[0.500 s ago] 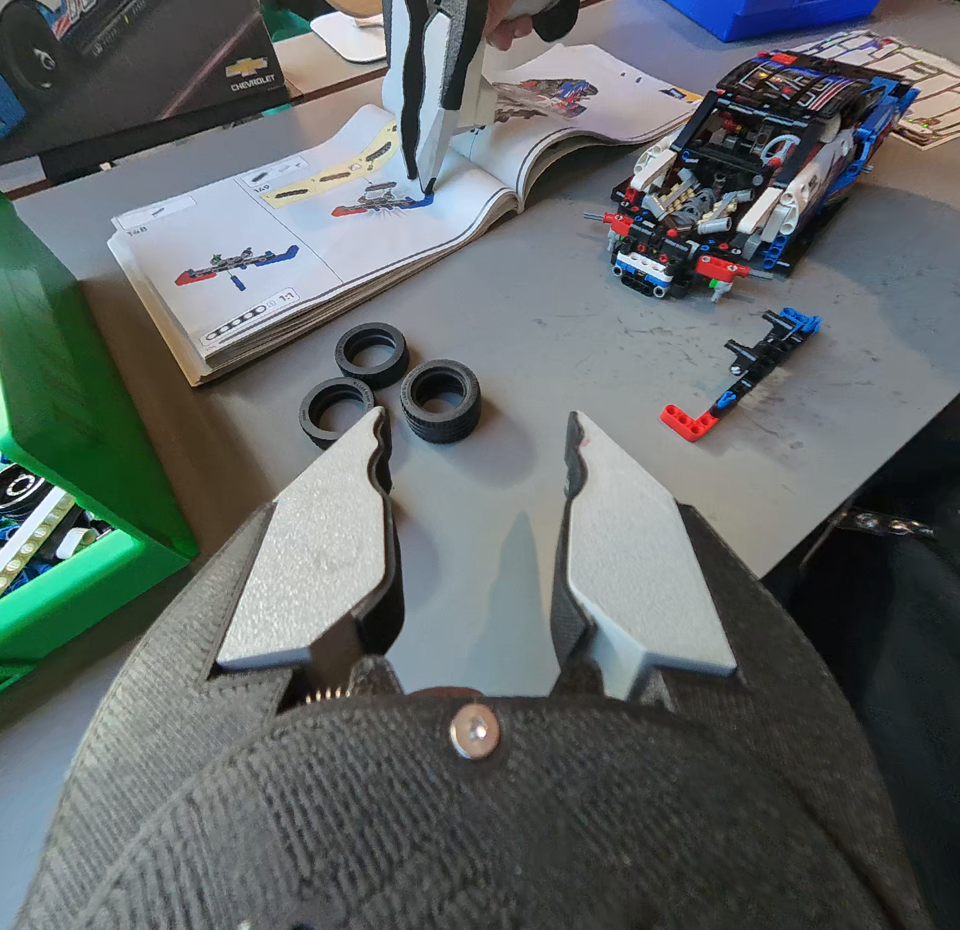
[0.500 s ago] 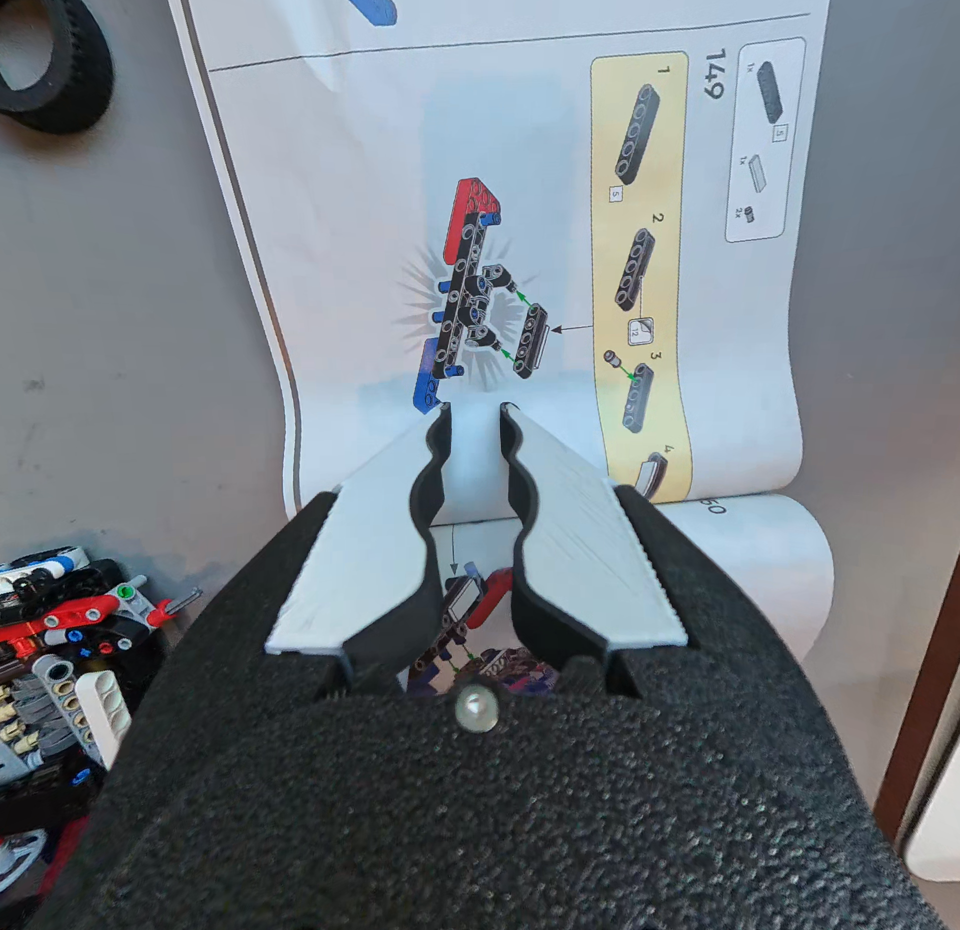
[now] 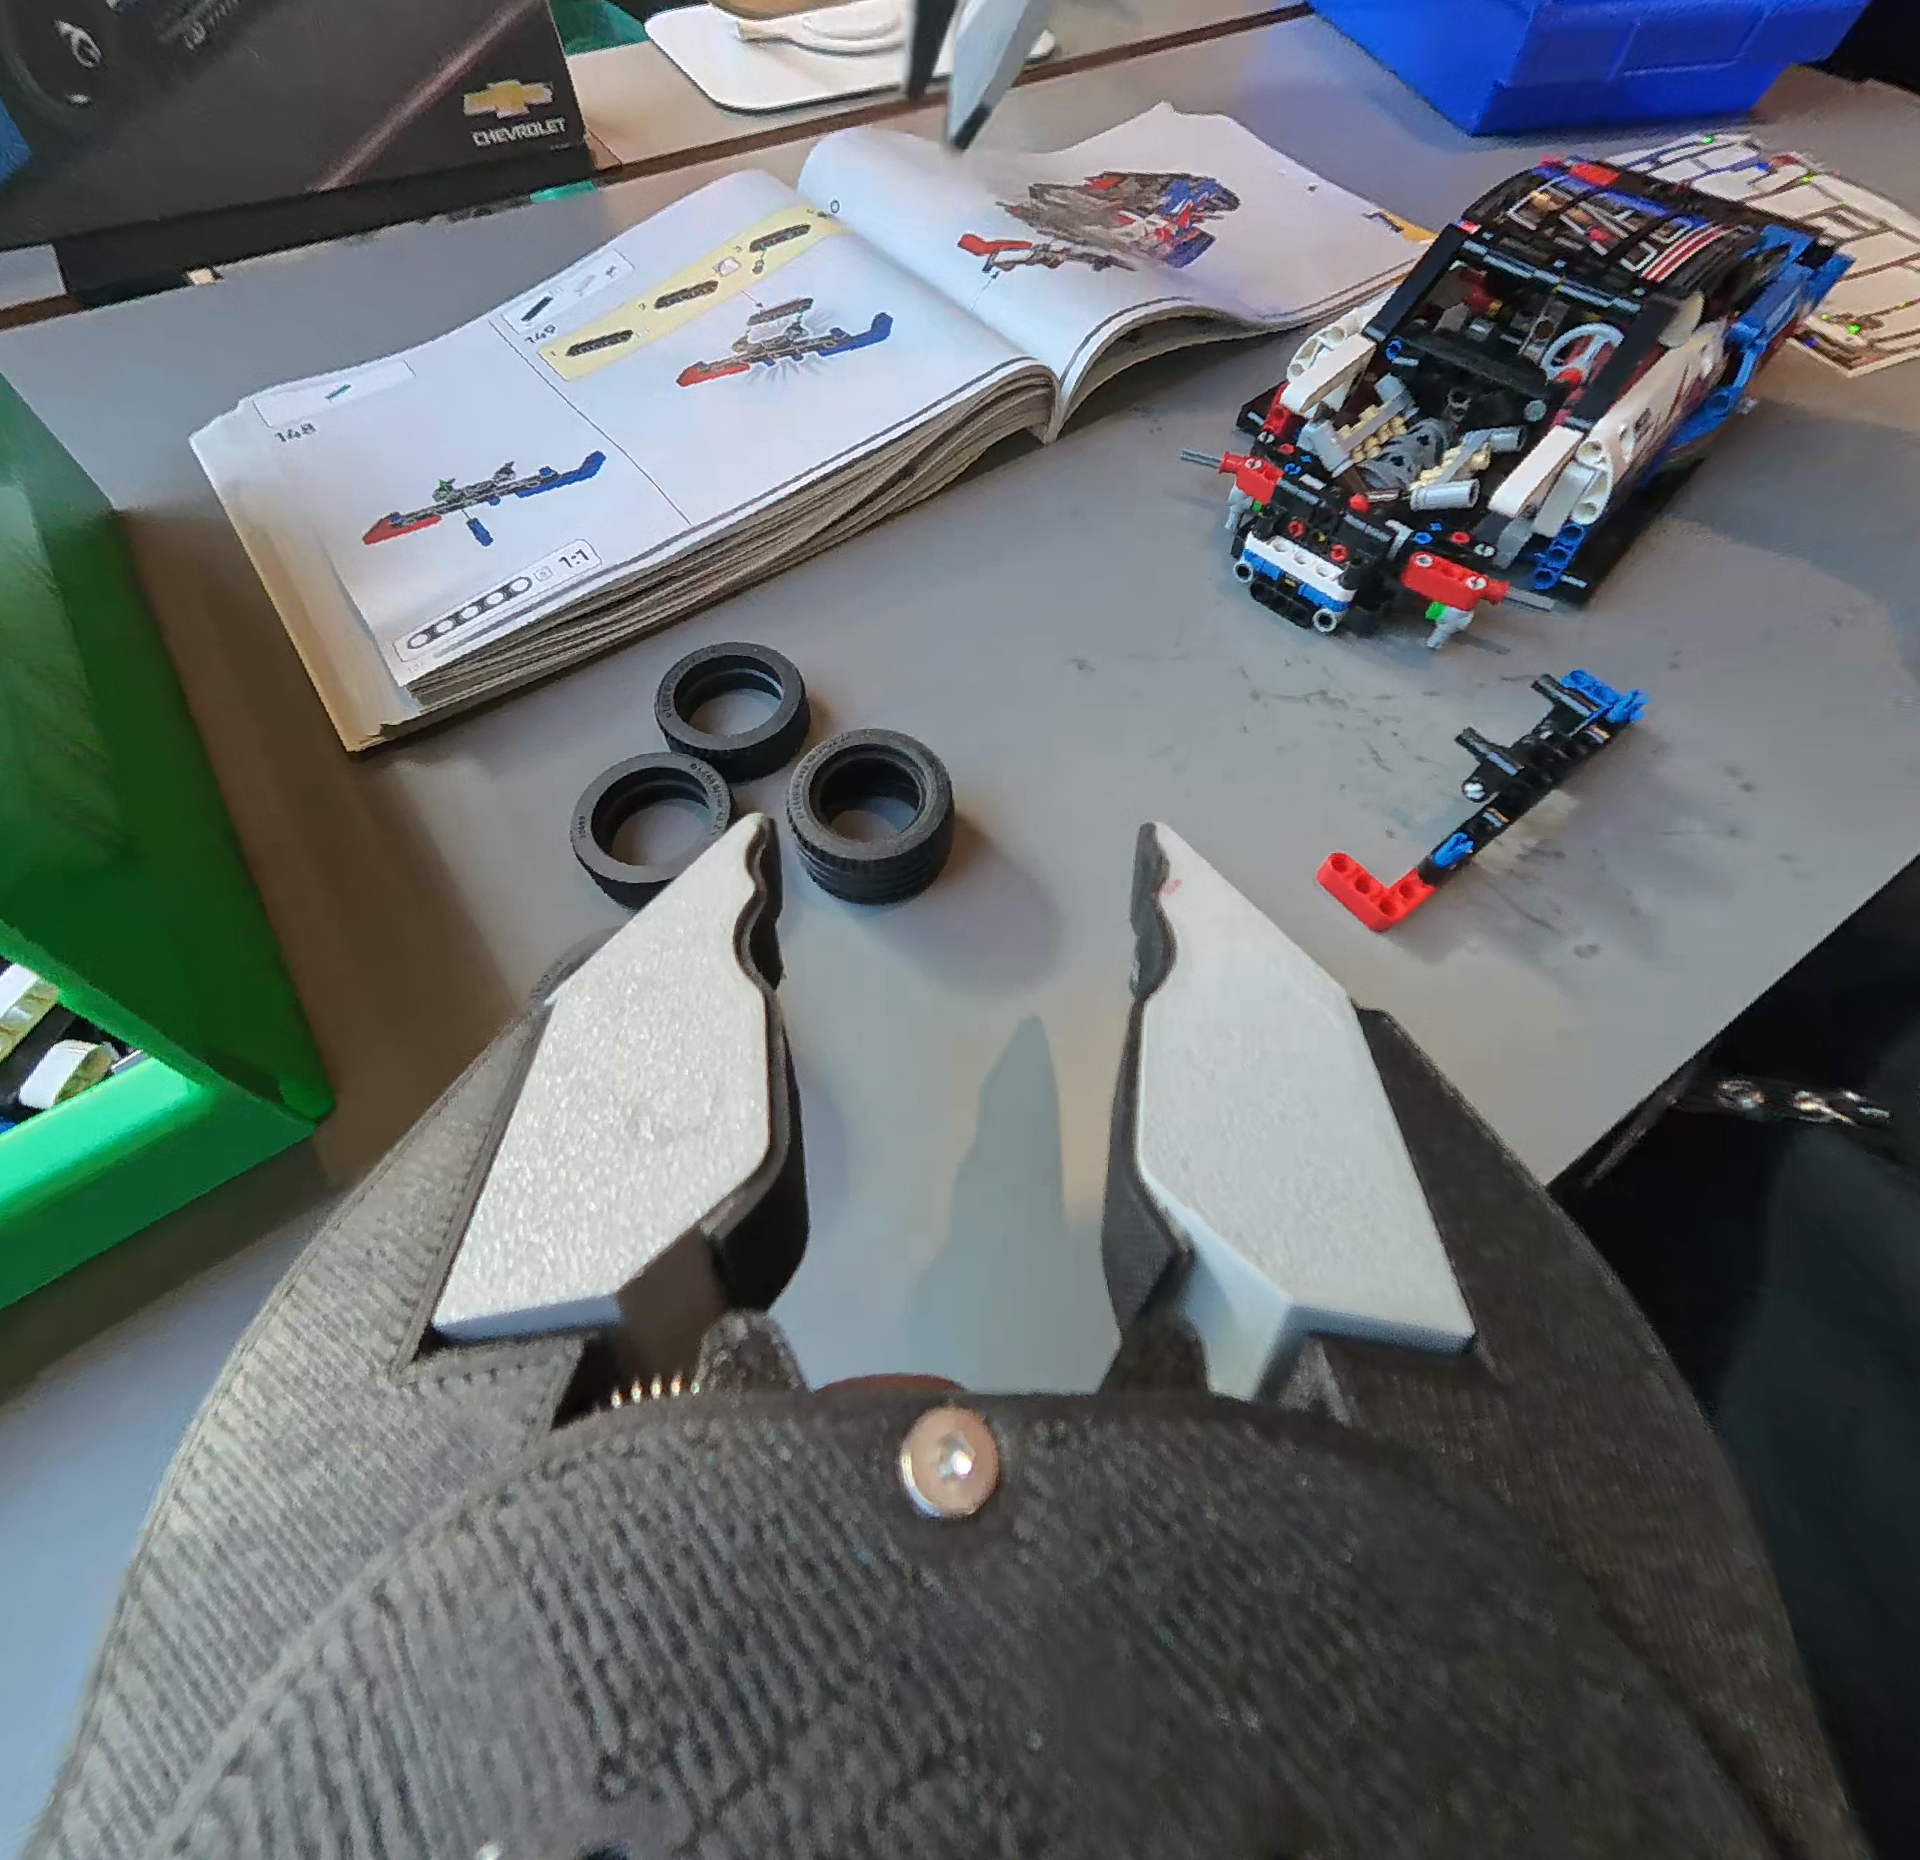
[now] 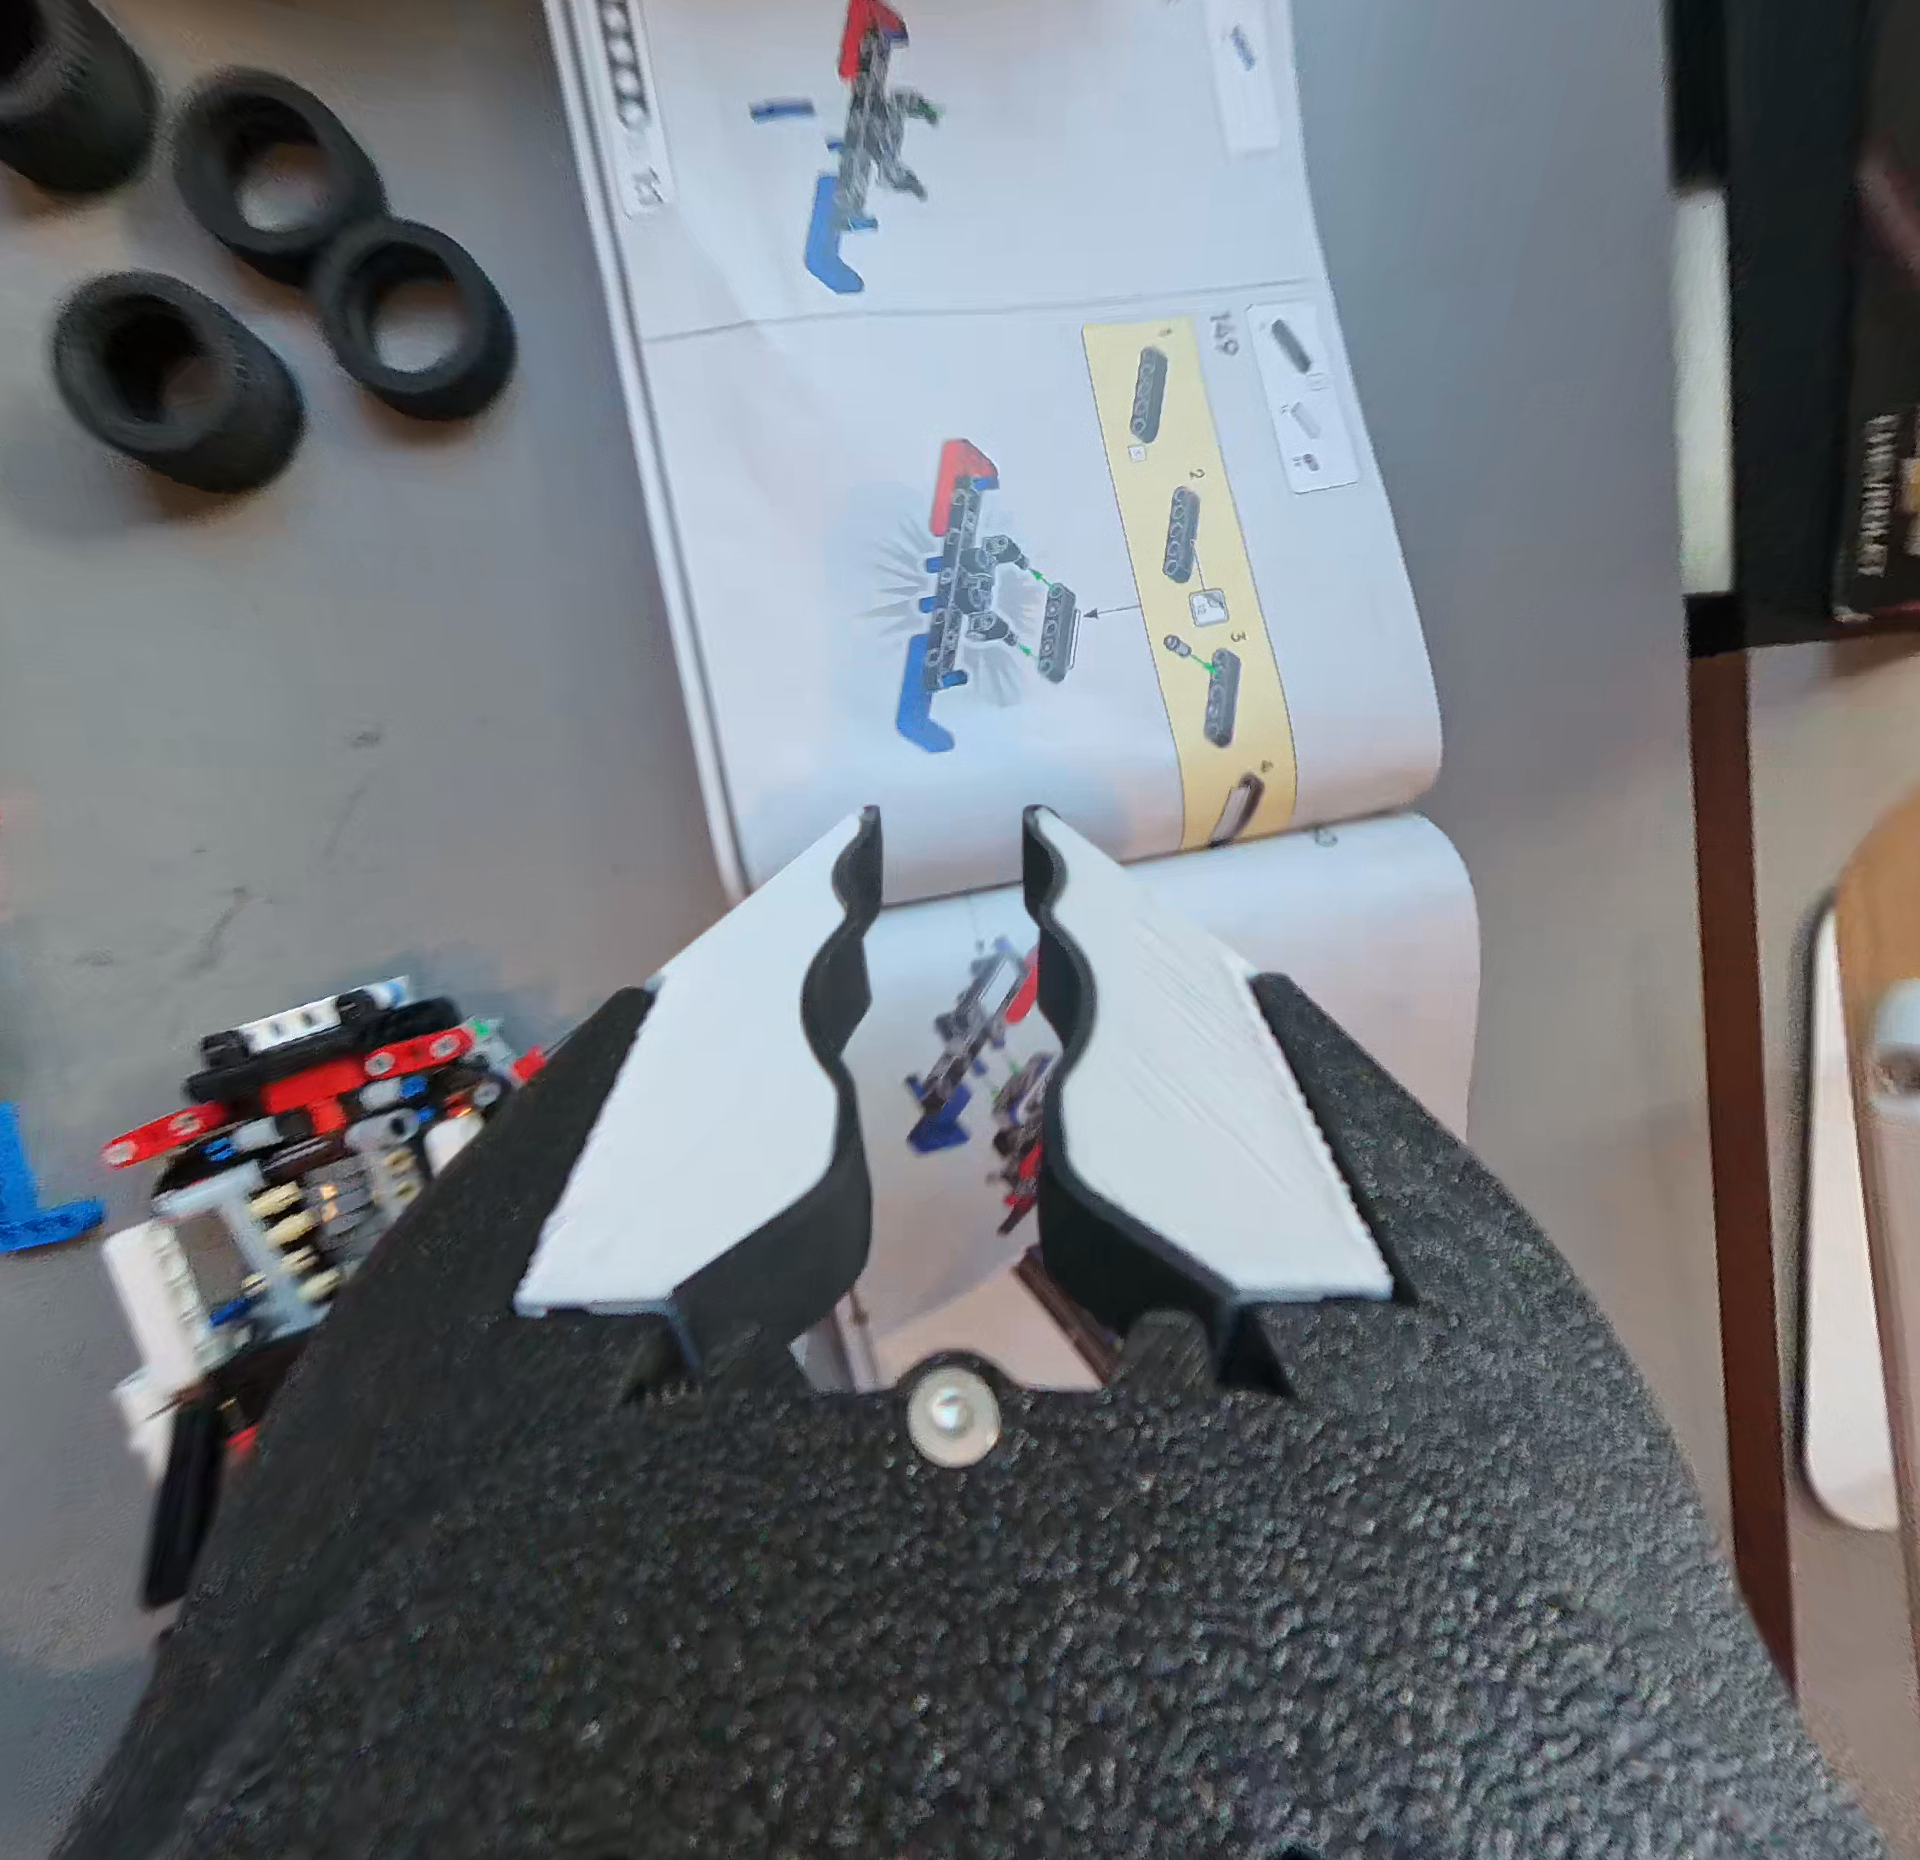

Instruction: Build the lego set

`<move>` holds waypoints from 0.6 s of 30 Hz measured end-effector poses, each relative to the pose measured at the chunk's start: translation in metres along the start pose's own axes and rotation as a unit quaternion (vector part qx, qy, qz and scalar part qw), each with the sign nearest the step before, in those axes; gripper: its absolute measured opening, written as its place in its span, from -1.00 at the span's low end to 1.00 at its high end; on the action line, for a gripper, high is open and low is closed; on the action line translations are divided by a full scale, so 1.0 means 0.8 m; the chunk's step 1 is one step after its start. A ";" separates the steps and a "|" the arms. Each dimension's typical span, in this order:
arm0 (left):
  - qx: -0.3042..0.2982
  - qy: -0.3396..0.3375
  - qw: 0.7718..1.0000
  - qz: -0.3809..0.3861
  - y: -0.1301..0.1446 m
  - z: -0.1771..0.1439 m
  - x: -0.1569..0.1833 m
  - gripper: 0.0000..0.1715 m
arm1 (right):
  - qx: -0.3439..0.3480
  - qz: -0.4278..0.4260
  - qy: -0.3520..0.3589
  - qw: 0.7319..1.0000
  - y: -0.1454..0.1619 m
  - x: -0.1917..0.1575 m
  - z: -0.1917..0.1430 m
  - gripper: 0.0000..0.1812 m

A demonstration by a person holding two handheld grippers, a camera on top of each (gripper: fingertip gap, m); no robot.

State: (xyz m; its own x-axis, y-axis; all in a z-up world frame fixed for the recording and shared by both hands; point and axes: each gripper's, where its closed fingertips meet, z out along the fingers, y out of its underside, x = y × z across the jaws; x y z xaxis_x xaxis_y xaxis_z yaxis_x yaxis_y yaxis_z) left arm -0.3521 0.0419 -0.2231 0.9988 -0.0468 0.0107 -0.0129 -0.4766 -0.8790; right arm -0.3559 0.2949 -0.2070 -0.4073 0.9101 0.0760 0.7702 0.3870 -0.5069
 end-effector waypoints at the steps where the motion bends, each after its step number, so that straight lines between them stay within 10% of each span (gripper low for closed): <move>1: 0.003 0.003 1.000 -0.004 -0.001 0.000 0.003 -0.23 | 0.024 0.007 0.007 1.000 0.002 -0.007 -0.021 -0.68; 10: 0.001 0.031 1.000 -0.003 0.019 0.006 0.036 -0.19 | 0.315 0.070 -0.014 0.946 0.052 -0.162 -0.200 -0.44; 18: -0.004 0.016 0.999 -0.028 0.035 0.013 0.045 -0.22 | 0.376 0.083 -0.083 0.919 0.118 -0.280 -0.183 -0.33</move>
State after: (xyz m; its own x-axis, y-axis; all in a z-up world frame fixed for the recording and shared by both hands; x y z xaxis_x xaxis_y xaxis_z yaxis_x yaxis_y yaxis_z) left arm -0.3156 0.0362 -0.2525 0.9960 -0.0483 0.0758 0.0429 -0.4860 -0.8729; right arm -0.1202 0.1492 -0.1464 -0.4319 0.8882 -0.1566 0.2968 -0.0239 -0.9546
